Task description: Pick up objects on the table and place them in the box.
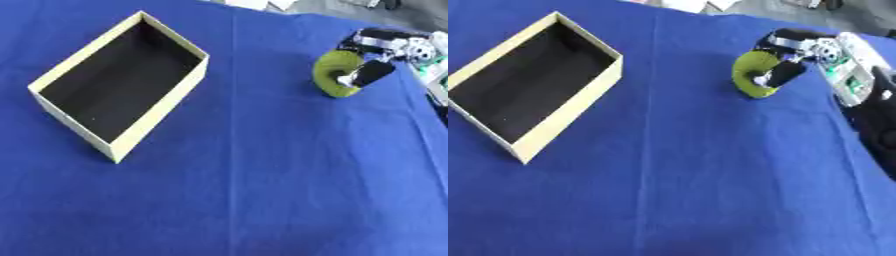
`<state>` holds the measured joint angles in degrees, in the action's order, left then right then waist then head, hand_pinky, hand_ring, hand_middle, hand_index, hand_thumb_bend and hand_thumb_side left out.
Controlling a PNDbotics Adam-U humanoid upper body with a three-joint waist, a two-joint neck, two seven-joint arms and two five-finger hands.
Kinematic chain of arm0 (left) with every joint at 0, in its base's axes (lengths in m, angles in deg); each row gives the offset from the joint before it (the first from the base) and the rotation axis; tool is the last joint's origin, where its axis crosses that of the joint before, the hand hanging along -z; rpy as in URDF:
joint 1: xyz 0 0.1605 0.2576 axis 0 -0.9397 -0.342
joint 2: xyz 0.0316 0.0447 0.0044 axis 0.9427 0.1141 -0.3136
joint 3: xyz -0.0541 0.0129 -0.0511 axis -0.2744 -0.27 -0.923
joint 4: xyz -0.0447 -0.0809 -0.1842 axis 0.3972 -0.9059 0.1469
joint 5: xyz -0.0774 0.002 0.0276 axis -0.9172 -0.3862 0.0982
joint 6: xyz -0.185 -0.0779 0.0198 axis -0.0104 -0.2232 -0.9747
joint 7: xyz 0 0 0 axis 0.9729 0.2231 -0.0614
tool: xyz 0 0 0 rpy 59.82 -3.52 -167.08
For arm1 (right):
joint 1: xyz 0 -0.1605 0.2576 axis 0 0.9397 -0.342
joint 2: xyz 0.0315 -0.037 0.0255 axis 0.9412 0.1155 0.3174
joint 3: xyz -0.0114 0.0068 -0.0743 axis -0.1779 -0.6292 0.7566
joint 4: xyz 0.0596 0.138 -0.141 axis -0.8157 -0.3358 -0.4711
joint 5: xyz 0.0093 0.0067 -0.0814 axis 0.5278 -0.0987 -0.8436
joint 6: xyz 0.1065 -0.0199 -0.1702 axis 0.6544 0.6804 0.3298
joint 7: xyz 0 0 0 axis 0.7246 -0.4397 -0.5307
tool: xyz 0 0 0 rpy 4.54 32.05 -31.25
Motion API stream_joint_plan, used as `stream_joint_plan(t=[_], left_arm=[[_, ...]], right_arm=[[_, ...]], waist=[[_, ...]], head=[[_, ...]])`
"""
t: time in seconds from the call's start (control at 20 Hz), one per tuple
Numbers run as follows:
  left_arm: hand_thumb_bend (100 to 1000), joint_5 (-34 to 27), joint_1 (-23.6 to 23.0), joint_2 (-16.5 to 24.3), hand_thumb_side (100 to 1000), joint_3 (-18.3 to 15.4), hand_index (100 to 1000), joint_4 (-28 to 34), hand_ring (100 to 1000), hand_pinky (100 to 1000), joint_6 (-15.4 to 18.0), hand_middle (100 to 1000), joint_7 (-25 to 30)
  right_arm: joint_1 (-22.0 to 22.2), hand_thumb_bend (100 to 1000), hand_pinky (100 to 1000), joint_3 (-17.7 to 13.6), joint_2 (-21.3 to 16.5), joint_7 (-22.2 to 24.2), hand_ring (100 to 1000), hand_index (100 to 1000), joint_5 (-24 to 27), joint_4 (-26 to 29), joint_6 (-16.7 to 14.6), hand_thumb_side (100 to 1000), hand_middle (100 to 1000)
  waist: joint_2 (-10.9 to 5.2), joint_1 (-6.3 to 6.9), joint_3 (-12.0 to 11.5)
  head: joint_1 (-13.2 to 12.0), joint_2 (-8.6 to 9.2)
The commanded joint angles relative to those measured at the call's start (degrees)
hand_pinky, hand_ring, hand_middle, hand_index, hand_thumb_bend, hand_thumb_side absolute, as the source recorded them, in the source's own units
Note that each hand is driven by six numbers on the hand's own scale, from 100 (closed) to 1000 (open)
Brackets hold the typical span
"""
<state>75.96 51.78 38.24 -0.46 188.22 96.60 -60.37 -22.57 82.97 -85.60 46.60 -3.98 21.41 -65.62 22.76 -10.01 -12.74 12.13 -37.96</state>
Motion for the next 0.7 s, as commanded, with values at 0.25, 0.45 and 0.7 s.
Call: stream_joint_plan(t=[0.25, 0.45, 0.7], left_arm=[[100, 0.14, 0.73, 0.73, 393, 0.13, 653, 0.98, 696, 642, 0.12, 579, 0.33], [100, 0.11, 0.70, 0.75, 399, 0.16, 651, 0.98, 694, 640, 0.17, 578, 0.21], [100, 0.09, 0.62, 0.74, 393, 0.28, 649, 0.98, 693, 639, 0.16, 577, 0.11]], right_arm=[[2.00, 100, 569, 0.76, -5.71, -4.98, 517, 546, 3.03, 9.13, 1.93, 241, 395], [2.94, 230, 575, -0.31, -7.00, -7.45, 510, 605, 2.35, 14.84, 2.13, 230, 438], [2.63, 284, 553, -1.50, -7.95, -10.45, 481, 610, 2.01, 23.08, 3.23, 219, 452]], waist=[[-1.85, 0.31, 0.29], [-2.22, 0.27, 0.46], [-2.76, 0.18, 0.59]], head=[[-0.31, -0.15], [-0.56, -0.31], [-0.75, -0.44]])
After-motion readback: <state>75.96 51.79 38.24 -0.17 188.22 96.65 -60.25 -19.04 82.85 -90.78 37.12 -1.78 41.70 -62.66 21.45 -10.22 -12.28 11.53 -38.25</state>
